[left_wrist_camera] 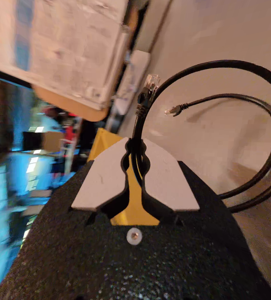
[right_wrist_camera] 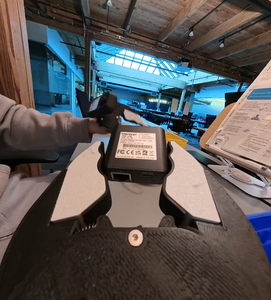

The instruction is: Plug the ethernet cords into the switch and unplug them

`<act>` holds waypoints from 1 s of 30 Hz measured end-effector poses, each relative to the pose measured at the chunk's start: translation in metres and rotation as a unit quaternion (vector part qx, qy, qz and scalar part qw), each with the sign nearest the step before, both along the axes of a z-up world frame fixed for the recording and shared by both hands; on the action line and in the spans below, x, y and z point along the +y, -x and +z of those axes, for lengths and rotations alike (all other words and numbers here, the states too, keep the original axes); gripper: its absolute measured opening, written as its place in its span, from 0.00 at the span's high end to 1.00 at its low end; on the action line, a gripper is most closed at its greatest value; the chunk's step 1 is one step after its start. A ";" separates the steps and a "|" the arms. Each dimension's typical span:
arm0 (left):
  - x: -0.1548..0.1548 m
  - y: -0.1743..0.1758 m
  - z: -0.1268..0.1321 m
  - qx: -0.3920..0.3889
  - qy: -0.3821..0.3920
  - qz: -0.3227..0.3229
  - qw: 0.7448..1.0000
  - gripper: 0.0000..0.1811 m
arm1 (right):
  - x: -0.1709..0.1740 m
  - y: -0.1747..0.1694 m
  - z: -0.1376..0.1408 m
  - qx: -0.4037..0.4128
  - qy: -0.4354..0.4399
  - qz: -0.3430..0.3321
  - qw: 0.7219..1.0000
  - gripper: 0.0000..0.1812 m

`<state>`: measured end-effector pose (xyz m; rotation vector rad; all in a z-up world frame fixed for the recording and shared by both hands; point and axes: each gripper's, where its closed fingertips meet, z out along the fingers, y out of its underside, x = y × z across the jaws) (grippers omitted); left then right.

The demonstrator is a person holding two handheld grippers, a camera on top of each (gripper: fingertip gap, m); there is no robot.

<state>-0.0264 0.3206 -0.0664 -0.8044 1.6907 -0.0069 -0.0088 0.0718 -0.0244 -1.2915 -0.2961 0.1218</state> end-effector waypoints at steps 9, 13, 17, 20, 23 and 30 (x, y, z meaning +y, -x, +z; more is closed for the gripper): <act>-0.031 0.014 -0.006 -0.051 -0.268 -0.020 0.962 0.97 | 0.000 0.000 0.001 -0.003 -0.001 -0.005 1.000 0.59; -0.062 0.026 -0.073 0.067 -0.143 -0.087 0.984 0.97 | 0.000 -0.001 0.000 -0.001 0.000 -0.005 1.000 0.59; -0.085 0.038 -0.101 0.154 -0.068 -0.141 0.976 0.95 | 0.001 0.000 -0.001 0.000 0.003 -0.003 1.000 0.59; -0.090 0.047 -0.110 0.199 0.000 -0.157 0.967 0.93 | 0.002 0.002 -0.002 -0.004 0.007 0.000 1.000 0.59; -0.101 0.059 -0.113 0.243 0.098 -0.176 0.949 0.90 | 0.003 0.003 -0.002 -0.006 0.009 0.001 1.000 0.59; -0.092 0.040 -0.102 0.198 0.417 0.040 0.886 0.86 | 0.006 0.006 -0.003 -0.004 0.007 0.008 1.000 0.59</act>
